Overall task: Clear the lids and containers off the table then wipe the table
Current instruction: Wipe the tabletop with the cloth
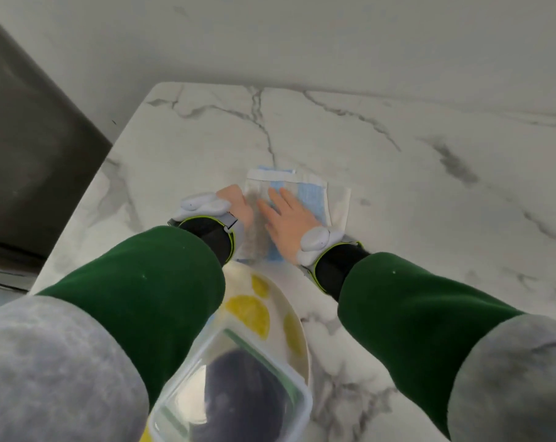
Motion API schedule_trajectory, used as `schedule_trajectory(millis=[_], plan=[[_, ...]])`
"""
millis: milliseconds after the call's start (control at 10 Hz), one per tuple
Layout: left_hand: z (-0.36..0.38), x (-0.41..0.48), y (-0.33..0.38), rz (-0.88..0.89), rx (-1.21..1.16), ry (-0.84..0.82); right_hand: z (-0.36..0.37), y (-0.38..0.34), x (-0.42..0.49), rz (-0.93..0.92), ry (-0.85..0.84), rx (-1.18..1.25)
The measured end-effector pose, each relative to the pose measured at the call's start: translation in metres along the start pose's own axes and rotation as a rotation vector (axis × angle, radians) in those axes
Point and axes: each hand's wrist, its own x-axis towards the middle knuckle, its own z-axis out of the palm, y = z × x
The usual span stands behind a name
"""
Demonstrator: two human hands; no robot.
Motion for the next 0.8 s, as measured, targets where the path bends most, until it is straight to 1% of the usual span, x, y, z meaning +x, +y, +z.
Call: schedule_trajectory(millis=[100,200,300,400,500,600,700,800], plan=[[0.007,0.018,0.007,0.032,0.026,-0.034,0.019,0.007,0.008,0.027,0.022,-0.029],[0.015,0.034,0.021,0.032,0.041,-0.011,0.036,0.036,0.0,0.118,0.088,-0.097],[0.023,0.05,0.038,0.047,0.084,0.064,0.033,0.098,-0.015,0.354,0.221,-0.071],[0.033,0.06,0.057,0.198,0.044,0.054,0.021,0.161,-0.025,0.629,0.252,0.012],[0.043,0.073,0.068,0.324,0.133,0.023,0.017,0.163,-0.012,0.737,0.292,-0.011],[0.048,0.088,0.071,0.251,0.087,0.03,0.011,0.123,0.028,0.523,0.25,-0.019],[0.05,0.098,0.078,0.21,0.063,0.085,0.005,0.088,0.061,0.305,0.207,-0.068],[0.058,0.104,0.087,0.169,0.056,0.048,0.0,0.102,0.069,0.235,0.215,-0.093]])
